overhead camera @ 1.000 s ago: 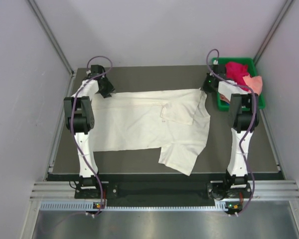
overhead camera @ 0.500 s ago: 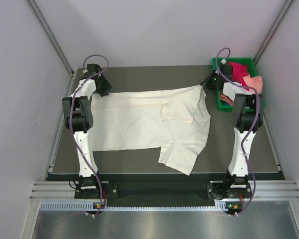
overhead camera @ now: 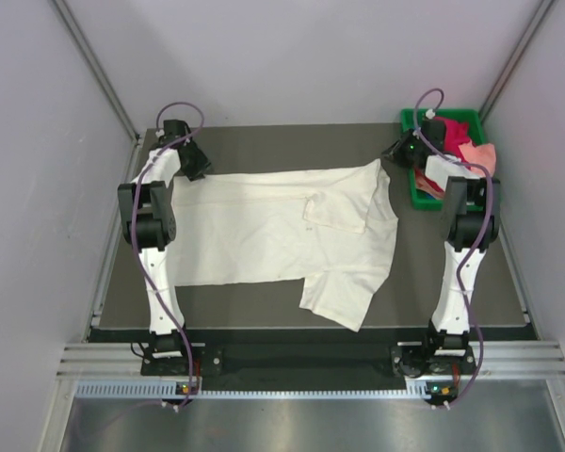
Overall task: Fold and stack the t-shirts
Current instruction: Fold the tshirt
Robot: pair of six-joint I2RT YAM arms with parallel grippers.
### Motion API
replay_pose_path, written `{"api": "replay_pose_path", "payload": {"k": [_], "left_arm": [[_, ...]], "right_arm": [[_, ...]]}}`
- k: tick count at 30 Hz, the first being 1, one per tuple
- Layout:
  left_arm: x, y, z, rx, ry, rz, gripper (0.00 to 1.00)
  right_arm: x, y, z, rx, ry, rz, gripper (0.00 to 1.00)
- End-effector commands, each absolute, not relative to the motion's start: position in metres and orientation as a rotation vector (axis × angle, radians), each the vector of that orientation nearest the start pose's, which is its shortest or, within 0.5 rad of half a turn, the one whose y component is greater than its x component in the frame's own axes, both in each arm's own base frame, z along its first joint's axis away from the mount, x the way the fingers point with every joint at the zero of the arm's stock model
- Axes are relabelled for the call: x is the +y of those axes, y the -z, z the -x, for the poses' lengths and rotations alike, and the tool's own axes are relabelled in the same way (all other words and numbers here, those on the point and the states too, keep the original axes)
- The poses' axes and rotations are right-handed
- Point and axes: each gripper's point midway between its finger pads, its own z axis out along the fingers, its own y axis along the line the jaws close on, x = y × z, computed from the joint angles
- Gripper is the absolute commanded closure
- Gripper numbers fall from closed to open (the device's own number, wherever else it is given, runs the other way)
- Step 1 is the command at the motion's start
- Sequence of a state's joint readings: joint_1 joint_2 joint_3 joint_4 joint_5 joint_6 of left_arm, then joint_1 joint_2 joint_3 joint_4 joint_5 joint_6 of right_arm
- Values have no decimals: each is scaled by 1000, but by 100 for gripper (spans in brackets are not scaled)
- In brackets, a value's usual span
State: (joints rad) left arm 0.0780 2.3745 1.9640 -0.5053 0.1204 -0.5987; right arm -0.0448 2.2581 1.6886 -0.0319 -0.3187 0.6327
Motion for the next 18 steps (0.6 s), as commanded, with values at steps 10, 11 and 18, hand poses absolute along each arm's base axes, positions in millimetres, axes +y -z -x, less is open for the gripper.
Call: {"api": "replay_pose_path", "payload": {"k": [10, 11, 18], "left_arm": [[-17, -85, -567, 2399, 391, 671, 48], [-20, -90, -564, 2395, 381, 662, 46], [-92, -117, -521, 2403, 473, 485, 42]], "right_arm": [[34, -149, -545, 2194, -392, -560, 59], [38, -150, -537, 2203, -386, -566, 58], [97, -126, -455, 2315, -404, -615, 54]]}}
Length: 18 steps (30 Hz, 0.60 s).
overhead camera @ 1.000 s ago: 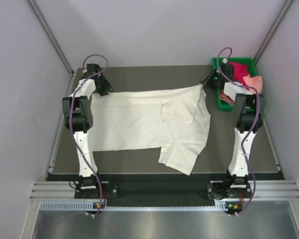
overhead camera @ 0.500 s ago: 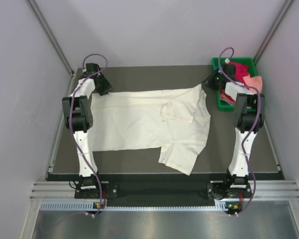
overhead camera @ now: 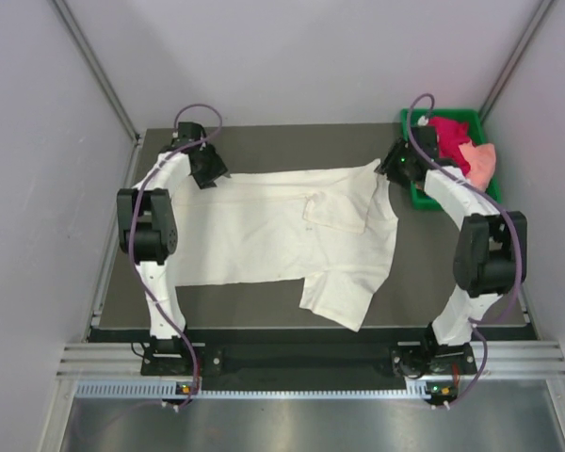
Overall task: Fold and stack the t-shirts
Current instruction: Fold the tshirt
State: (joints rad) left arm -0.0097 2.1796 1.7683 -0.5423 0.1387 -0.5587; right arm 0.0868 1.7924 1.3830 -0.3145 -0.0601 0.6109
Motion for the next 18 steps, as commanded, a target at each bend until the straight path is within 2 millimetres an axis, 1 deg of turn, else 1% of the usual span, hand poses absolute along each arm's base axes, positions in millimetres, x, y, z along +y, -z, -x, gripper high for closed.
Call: {"api": "replay_pose_path", "payload": {"k": [1, 2, 3, 5, 6, 7, 8, 9, 10, 12, 14, 15, 17, 18], "left_arm": [[-106, -119, -516, 2403, 512, 447, 43], [-124, -124, -514, 2391, 586, 395, 43], [-148, -124, -502, 2403, 653, 354, 43], [-181, -127, -491, 2386, 759, 263, 44], [-211, -126, -480, 2379, 845, 173, 44], [-225, -126, -474, 2376, 875, 126, 45], [-248, -123, -463, 2390, 907, 64, 45], [-260, -118, -456, 2396, 952, 25, 45], [-271, -117, -450, 2393, 997, -6, 45], [-292, -109, -435, 2398, 1070, -58, 46], [-300, -103, -430, 2399, 1079, -81, 46], [-305, -97, -425, 2408, 1084, -102, 46], [-311, -95, -423, 2403, 1094, -124, 46], [-314, -91, -421, 2412, 1094, -126, 46]], "right_arm": [[97, -126, -451, 2306, -374, -621, 54], [101, -122, -447, 2314, -371, -615, 54], [109, -112, -440, 2341, -369, -596, 55], [117, -103, -433, 2369, -393, -578, 57], [120, -93, -427, 2394, -398, -571, 57], [126, -90, -423, 2400, -406, -550, 57], [129, -86, -419, 2413, -404, -544, 59], [131, -78, -412, 2434, -398, -542, 59], [135, -77, -408, 2436, -394, -529, 59], [138, -71, -398, 2455, -372, -523, 59], [137, -67, -393, 2462, -353, -523, 60], [138, -64, -389, 2471, -342, -524, 60], [140, -60, -386, 2478, -325, -514, 60], [141, -57, -383, 2485, -325, -517, 60]]}}
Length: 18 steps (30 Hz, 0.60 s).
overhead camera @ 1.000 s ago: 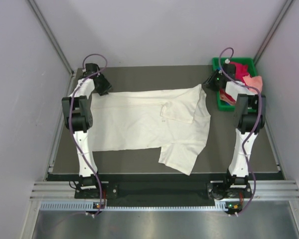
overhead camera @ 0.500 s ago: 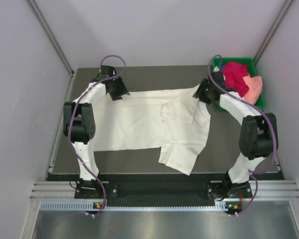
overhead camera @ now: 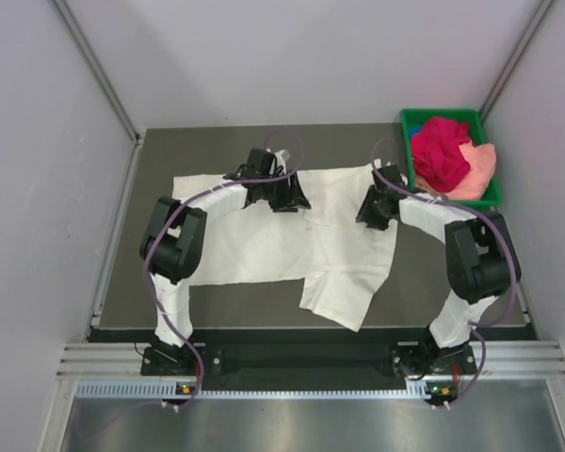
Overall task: Fold and stack the t-shirts
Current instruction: Fold the tshirt
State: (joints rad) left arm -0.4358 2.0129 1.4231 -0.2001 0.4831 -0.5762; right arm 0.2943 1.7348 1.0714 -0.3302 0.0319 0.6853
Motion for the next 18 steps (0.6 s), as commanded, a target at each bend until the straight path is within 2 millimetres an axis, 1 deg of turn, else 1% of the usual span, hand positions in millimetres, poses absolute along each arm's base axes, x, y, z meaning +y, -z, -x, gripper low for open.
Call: {"api": "replay_pose_path", "payload": {"k": [1, 4, 10, 13, 14, 16, 18], "left_arm": [[-314, -88, -422, 2417, 1080, -123, 46], [-316, -78, -422, 2435, 1071, -124, 46], [-321, -56, -420, 2475, 1024, -144, 46], [-324, -52, -420, 2480, 1032, -154, 48], [-324, -50, -420, 2481, 1031, -154, 48], [-325, -49, -420, 2480, 1033, -155, 49], [-326, -45, -420, 2489, 1033, -155, 55]], "right_arm": [[142, -55, -383, 2488, -329, -518, 60], [145, -49, -380, 2494, -329, -518, 62], [145, -47, -380, 2489, -328, -517, 71], [148, -48, -381, 2485, -345, -511, 81], [148, -48, -380, 2488, -348, -510, 88], [148, -48, -380, 2483, -355, -508, 92], [151, -52, -380, 2477, -370, -502, 95]]}}
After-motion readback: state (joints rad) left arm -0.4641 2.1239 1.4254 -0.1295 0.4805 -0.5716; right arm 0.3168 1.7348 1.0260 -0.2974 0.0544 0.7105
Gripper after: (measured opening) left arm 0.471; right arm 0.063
